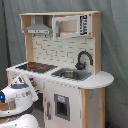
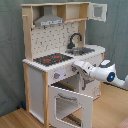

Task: Play with the kitchen

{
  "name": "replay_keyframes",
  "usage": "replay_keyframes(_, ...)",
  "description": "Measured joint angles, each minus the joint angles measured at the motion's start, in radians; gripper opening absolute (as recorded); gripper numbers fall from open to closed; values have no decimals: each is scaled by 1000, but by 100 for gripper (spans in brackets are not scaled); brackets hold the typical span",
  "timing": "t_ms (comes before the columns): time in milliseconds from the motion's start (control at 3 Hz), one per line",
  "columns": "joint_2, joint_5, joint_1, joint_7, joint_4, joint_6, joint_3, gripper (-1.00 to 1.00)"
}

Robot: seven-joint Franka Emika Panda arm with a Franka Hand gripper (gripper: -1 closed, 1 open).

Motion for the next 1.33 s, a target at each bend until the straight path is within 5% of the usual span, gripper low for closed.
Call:
replay_keyframes(333, 0, 1, 0, 0, 0, 0, 0, -100)
replay_keyframes(667, 0, 35, -1, 16, 6, -3, 6, -100)
replay_keyframes(1000, 0, 37, -1, 18, 7, -3, 10, 100)
replay_keyframes(1333, -1, 51, 0, 19, 7, -3, 26, 100)
